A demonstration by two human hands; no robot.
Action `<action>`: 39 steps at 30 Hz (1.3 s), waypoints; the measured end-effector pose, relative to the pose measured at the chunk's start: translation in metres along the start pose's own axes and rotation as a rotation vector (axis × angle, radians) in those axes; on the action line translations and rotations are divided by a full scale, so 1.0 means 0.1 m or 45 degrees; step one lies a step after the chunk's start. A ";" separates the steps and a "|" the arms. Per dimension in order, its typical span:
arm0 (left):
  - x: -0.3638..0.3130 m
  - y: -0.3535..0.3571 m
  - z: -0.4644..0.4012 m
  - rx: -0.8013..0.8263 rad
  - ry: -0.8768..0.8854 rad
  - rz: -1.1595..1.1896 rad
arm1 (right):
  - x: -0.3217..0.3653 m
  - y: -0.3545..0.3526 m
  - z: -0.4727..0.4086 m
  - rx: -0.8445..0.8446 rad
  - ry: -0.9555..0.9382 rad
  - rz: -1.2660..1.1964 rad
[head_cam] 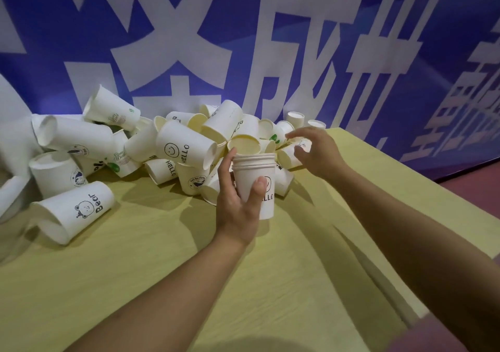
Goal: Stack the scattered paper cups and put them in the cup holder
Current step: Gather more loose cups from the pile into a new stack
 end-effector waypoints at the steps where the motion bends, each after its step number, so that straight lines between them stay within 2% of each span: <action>1: 0.00 0.00 -0.01 -0.002 -0.005 -0.001 | -0.07 0.06 -0.09 0.113 -0.025 0.166; 4: 0.03 -0.01 -0.01 0.001 -0.016 0.005 | -0.24 0.18 -0.24 0.377 -0.095 0.426; 9: 0.04 0.01 -0.01 0.014 -0.006 0.012 | -0.33 0.18 -0.35 0.487 -0.225 0.729; 13: 0.01 0.01 0.00 0.024 -0.002 -0.007 | -0.36 0.11 -0.33 0.555 -0.215 0.843; 15: 0.00 0.02 0.01 0.042 -0.005 -0.019 | -0.34 0.03 -0.27 0.526 -0.142 0.623; 18: -0.04 0.04 0.05 0.103 -0.008 -0.036 | -0.22 -0.21 -0.13 0.240 -0.023 -0.049; 20: -0.04 0.06 0.08 0.186 -0.019 -0.039 | -0.08 -0.39 0.00 0.060 -0.030 -0.318; 23: -0.05 0.09 0.12 0.295 -0.007 -0.060 | 0.20 -0.57 0.22 -0.012 -0.132 -0.595; 28: -0.11 0.08 0.15 0.303 -0.020 -0.061 | 0.55 -0.64 0.56 0.025 -0.342 -0.783; 34: -0.15 0.10 0.14 0.290 -0.043 0.010 | 0.62 -0.54 0.71 0.067 -0.083 -1.077; 39: -0.15 0.09 0.14 0.300 -0.054 0.027 | 0.65 -0.56 0.72 0.179 -0.032 -0.976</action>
Point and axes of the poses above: each hand's wrist, its own z-axis away from the middle knuckle, its own y-axis out of the palm, x = y × z, the point moved 3 cm from there along -z, towards the middle knuckle, and after that the axes turned 10 degrees about z, right-handed, at the moved point
